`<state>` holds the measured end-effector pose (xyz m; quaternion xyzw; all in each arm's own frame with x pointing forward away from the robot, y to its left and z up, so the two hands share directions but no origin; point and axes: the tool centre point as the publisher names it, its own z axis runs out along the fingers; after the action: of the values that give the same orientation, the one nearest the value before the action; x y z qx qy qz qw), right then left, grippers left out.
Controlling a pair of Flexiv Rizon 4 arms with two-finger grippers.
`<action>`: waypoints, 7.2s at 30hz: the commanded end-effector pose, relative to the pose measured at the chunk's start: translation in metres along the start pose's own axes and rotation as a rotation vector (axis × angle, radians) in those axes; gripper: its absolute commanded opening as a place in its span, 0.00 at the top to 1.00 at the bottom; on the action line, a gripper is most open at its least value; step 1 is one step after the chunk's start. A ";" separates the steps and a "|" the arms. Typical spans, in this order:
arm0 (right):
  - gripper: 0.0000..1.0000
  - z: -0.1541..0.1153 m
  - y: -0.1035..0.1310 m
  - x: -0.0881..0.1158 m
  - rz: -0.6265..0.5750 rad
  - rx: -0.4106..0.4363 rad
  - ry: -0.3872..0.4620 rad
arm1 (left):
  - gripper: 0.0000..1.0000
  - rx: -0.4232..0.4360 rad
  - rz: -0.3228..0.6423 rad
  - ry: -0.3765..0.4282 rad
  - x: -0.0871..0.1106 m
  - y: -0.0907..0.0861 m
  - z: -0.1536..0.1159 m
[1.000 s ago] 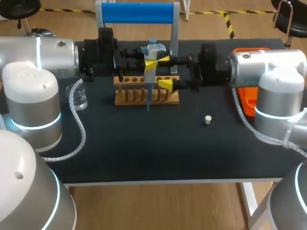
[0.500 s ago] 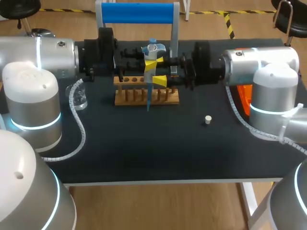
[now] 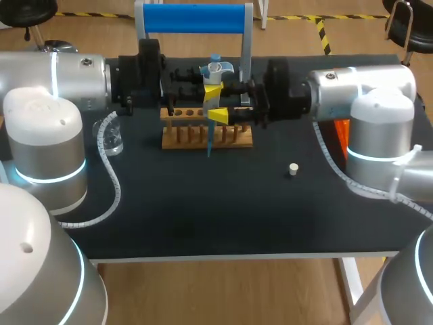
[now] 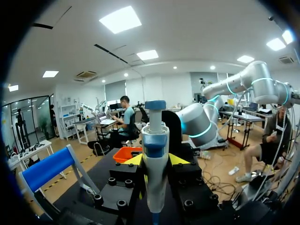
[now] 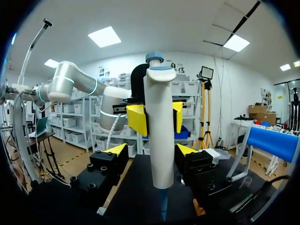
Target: Invert the test tube, pick up the pipette, mount the tip to pipette, aspirate from beaker and dispense into the tube, eject the tip, return the pipette, and cap with the stopper.
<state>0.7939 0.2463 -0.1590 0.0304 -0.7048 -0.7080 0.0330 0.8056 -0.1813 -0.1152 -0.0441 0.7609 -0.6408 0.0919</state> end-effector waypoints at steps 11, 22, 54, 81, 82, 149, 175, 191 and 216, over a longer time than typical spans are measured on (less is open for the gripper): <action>0.48 0.013 0.001 -0.003 -0.011 0.002 0.006 | 1.00 0.001 0.000 -0.002 0.001 0.000 0.000; 0.52 0.014 0.000 -0.008 -0.016 0.000 -0.003 | 1.00 0.001 0.000 -0.002 0.001 0.000 0.000; 1.00 0.012 0.003 -0.010 -0.025 -0.026 0.003 | 0.00 0.001 0.000 -0.002 0.001 0.000 0.000; 1.00 -0.167 0.005 -0.039 -0.022 0.072 -0.013 | 0.00 0.001 0.000 -0.002 0.001 0.000 0.000; 1.00 -0.175 0.006 -0.041 -0.021 0.072 -0.014 | 0.00 0.001 0.000 -0.002 0.001 0.000 0.000; 1.00 -0.395 0.000 -0.112 -0.042 0.014 0.058 | 0.00 0.001 0.000 -0.002 0.001 0.000 0.000; 1.00 -0.394 0.000 -0.112 -0.043 0.031 0.058 | 0.00 0.001 0.000 -0.002 0.001 0.000 0.000; 1.00 -0.394 0.000 -0.112 -0.043 0.031 0.058 | 0.00 -0.014 0.001 -0.010 -0.004 -0.006 0.012; 1.00 -0.394 0.000 -0.112 -0.043 0.031 0.058 | 0.00 -0.101 -0.031 0.019 -0.045 -0.081 0.238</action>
<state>0.9401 -0.1358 -0.1618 0.0656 -0.7126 -0.6975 0.0376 0.8673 -0.3260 -0.0567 -0.0548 0.7804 -0.6182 0.0767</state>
